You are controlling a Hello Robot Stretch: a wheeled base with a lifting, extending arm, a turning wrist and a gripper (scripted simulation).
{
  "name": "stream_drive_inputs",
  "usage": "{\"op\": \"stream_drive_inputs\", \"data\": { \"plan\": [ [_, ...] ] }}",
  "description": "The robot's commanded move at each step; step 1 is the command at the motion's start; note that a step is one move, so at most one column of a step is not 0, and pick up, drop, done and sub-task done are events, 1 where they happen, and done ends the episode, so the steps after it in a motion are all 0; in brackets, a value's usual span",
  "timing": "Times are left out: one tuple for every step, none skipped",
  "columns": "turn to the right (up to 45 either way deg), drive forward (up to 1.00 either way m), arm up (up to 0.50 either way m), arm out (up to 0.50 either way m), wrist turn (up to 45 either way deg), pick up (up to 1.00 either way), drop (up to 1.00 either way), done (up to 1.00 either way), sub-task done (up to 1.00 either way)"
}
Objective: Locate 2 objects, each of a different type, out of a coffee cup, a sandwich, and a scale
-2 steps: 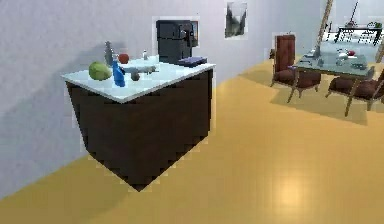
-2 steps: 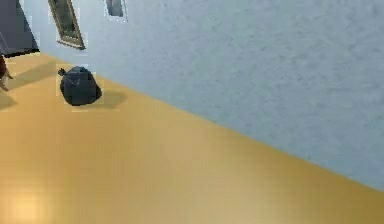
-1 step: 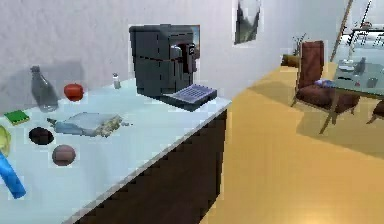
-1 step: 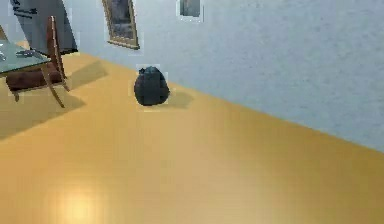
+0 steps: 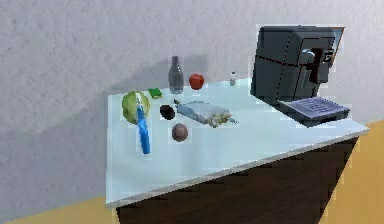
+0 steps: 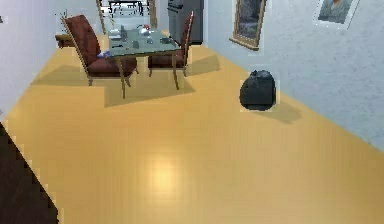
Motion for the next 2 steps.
{"op": "stream_drive_inputs", "data": {
  "plan": [
    [0.0, 0.0, 0.0, 0.0, 0.0, 0.0, 0.0, 0.0, 1.0],
    [45.0, 0.0, 0.0, 0.0, 0.0, 0.0, 0.0, 0.0, 0.0]
  ]
}}
